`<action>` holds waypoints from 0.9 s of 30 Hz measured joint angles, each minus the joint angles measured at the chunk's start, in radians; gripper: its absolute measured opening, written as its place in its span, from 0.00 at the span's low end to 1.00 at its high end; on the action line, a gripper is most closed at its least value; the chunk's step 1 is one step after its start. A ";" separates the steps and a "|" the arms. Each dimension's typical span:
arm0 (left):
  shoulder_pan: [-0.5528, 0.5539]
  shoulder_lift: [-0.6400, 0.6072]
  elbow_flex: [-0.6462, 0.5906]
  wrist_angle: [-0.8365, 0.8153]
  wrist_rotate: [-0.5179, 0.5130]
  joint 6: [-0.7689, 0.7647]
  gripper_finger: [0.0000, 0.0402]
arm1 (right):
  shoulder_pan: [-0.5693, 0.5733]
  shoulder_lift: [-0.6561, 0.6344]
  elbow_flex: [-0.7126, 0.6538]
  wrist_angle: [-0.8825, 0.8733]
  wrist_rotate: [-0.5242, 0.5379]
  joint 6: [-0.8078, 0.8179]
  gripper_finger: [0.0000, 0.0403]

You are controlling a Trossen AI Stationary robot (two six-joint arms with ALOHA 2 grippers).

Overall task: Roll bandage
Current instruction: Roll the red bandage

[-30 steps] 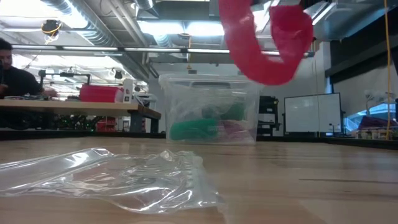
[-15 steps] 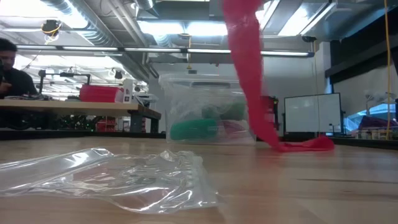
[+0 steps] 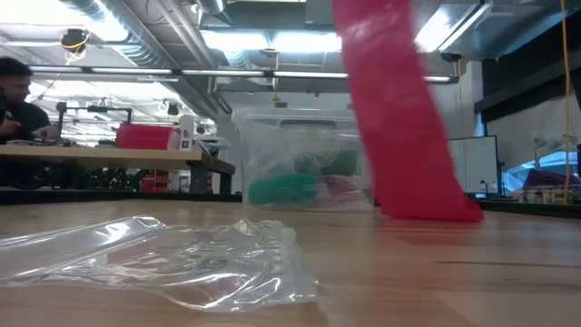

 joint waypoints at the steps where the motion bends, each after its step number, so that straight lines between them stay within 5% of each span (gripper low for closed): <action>1: 0.006 0.000 0.000 -0.001 -0.001 0.001 0.03 | 0.018 0.000 -0.010 0.017 0.012 0.004 0.70; 13: 0.021 0.000 0.000 0.031 0.041 0.040 0.03 | 0.019 0.064 -0.080 0.052 0.061 0.036 0.70; 27: 0.019 0.001 0.000 0.061 0.051 0.055 0.03 | -0.003 -0.036 -0.525 0.890 0.059 -0.210 0.69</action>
